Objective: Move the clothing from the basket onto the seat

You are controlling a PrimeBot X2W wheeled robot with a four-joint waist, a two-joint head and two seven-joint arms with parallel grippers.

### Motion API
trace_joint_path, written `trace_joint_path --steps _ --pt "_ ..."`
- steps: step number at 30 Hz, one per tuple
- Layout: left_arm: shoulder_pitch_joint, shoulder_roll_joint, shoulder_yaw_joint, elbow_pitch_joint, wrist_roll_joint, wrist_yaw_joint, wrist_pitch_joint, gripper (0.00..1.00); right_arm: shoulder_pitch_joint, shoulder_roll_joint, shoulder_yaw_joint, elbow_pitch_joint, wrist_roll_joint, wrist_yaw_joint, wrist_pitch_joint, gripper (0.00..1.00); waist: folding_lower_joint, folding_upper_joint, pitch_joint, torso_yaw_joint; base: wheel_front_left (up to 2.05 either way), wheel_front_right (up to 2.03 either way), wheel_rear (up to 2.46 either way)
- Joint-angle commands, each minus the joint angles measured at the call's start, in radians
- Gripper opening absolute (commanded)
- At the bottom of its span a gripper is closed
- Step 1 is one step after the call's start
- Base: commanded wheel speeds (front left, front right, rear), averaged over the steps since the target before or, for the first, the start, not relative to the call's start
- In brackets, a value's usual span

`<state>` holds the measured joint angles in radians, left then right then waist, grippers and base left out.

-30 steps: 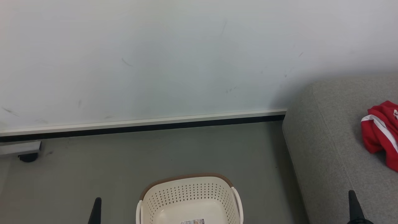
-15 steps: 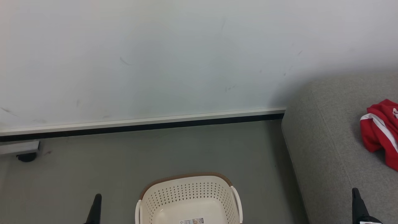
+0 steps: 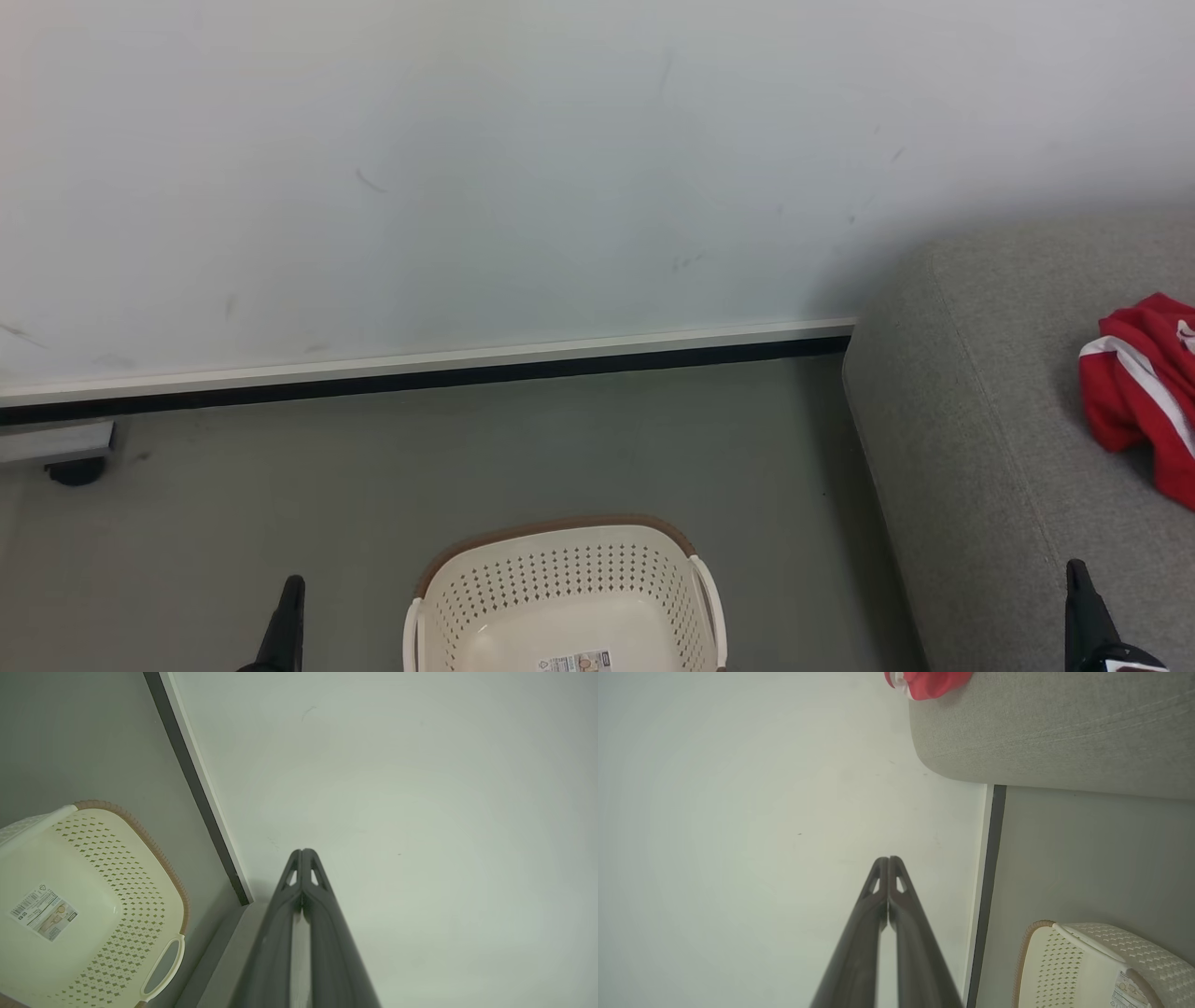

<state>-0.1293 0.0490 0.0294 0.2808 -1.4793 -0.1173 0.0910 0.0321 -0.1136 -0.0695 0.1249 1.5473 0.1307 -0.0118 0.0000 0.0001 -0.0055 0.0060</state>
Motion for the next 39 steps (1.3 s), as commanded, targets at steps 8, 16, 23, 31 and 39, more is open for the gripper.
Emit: trace_joint_path --steps 8,16,23,31,39 --pt "-0.018 0.002 0.007 0.004 -0.086 -0.011 0.022 0.0 -0.011 -0.007 -0.015 -0.004 0.085 0.0 0.02 0.0 0.0 -0.0001 0.004 -0.003 0.0 0.0 0.0" --pt "-0.027 0.002 0.009 0.007 -0.141 -0.015 0.037 0.0 -0.015 -0.007 -0.025 -0.006 0.144 0.0 0.031 0.0 0.0 -0.0001 0.007 -0.006 0.0 0.0 0.0" --pt "-0.027 0.002 0.009 0.007 -0.142 -0.016 0.038 0.0 -0.015 -0.004 -0.028 -0.005 0.147 0.0 0.037 0.0 0.0 -0.0001 0.007 -0.006 0.0 0.0 0.0" --pt "-0.026 0.002 0.009 0.007 -0.142 -0.016 0.038 0.0 -0.015 -0.001 -0.031 -0.005 0.144 0.0 0.037 0.0 0.0 -0.0001 0.007 -0.006 0.0 0.0 0.0" --pt "-0.026 0.002 0.009 0.007 -0.142 -0.016 0.038 0.0 -0.015 0.002 -0.034 -0.004 0.141 0.0 0.04 0.0 0.0 -0.0001 0.007 -0.006 0.0 0.0 0.0"
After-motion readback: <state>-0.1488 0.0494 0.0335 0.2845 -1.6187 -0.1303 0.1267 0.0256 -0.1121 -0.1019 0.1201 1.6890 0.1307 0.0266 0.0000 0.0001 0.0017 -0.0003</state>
